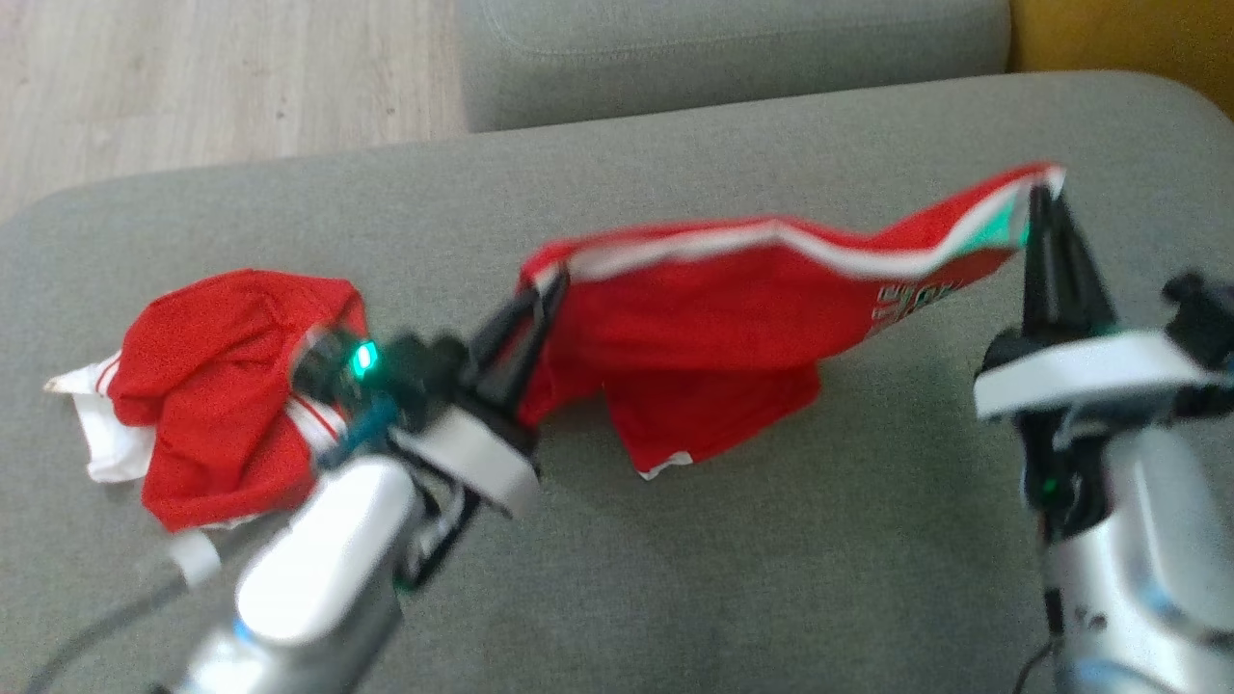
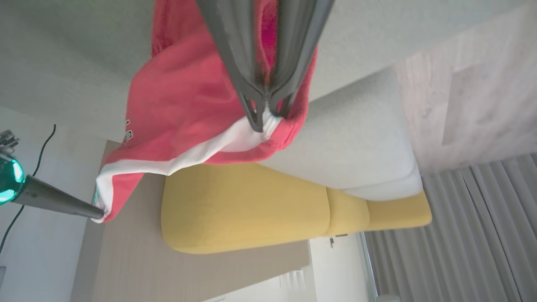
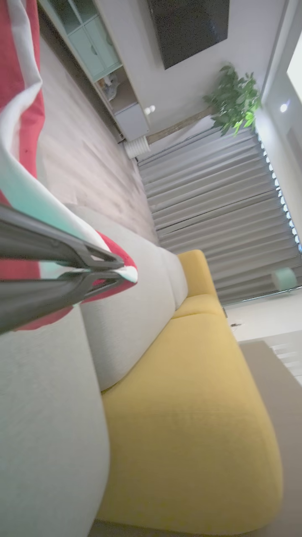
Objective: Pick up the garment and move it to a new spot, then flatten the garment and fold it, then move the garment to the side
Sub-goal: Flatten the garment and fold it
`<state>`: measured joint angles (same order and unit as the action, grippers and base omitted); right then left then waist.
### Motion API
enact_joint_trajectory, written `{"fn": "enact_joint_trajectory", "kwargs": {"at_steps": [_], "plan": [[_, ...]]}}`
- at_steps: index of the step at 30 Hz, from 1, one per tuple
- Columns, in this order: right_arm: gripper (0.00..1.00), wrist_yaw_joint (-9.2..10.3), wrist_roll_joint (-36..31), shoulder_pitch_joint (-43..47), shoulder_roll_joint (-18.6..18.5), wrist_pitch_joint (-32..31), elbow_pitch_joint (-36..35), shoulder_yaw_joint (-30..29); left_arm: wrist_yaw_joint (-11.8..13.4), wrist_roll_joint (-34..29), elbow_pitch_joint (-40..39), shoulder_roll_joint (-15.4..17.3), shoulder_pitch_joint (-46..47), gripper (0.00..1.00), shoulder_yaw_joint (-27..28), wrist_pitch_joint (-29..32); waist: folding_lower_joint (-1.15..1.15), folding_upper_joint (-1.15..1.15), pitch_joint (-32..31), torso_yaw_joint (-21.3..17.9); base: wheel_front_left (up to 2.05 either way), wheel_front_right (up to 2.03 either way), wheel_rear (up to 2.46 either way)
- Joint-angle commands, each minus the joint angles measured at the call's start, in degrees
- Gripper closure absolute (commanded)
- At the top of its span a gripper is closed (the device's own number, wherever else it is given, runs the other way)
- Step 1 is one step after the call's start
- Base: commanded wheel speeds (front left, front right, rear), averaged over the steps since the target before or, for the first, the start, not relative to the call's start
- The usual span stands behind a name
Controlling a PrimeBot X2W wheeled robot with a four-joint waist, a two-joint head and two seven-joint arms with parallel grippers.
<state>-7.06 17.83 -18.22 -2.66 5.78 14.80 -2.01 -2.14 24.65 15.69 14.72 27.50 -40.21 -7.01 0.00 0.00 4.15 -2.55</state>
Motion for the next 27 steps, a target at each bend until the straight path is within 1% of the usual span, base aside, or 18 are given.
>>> {"fn": "enact_joint_trajectory", "kwargs": {"at_steps": [1,6,10,14,17,19,23,27], "plan": [[1.00,-0.43,0.46,-3.45,-0.21,-0.75,-3.07,1.14,-0.32,-0.28,-2.34,1.63,4.69,1.00,2.88,0.60,0.00,0.00,-0.63,0.33,0.00,0.00,0.00],[1.00,-0.43,1.07,-9.31,-0.82,-5.38,-8.20,-0.08,-2.32,-0.12,-2.76,4.56,13.39,1.00,4.42,5.28,0.00,0.00,-2.48,0.58,0.00,0.00,0.00],[1.00,-0.43,-0.36,-13.91,-1.21,-5.49,-10.77,-0.17,-3.47,-0.15,-2.22,6.28,19.39,1.00,4.96,7.32,0.00,0.00,-3.89,0.56,0.00,0.00,0.00],[1.00,-0.43,-1.92,-16.51,-2.35,-5.99,-12.39,1.23,-3.88,0.19,-2.68,7.38,23.52,1.00,5.94,8.14,0.00,0.00,-4.70,0.68,0.00,0.00,0.00],[1.00,-0.43,-2.63,-16.03,-2.67,-7.18,-13.02,1.48,-3.48,1.27,-3.49,7.50,23.65,1.00,6.92,8.15,0.00,0.00,-5.39,0.83,0.00,0.00,0.00],[1.00,-0.43,-2.87,-14.42,-2.88,-8.92,-13.52,1.87,-3.59,2.19,-4.39,7.64,21.89,1.00,6.48,8.65,0.00,0.00,-5.70,0.94,0.00,0.00,0.00],[1.00,-0.43,-3.87,-10.63,-3.83,-10.73,-16.00,2.04,-3.94,3.36,-7.46,9.05,17.55,1.00,4.83,9.82,0.00,0.00,-5.69,1.04,0.00,0.00,0.00],[1.00,-0.43,-4.15,-8.27,-4.42,-12.48,-18.50,1.06,-3.44,3.68,-11.19,10.83,15.09,1.00,4.71,10.68,0.00,0.00,-5.10,1.02,0.00,0.00,0.00]]}}
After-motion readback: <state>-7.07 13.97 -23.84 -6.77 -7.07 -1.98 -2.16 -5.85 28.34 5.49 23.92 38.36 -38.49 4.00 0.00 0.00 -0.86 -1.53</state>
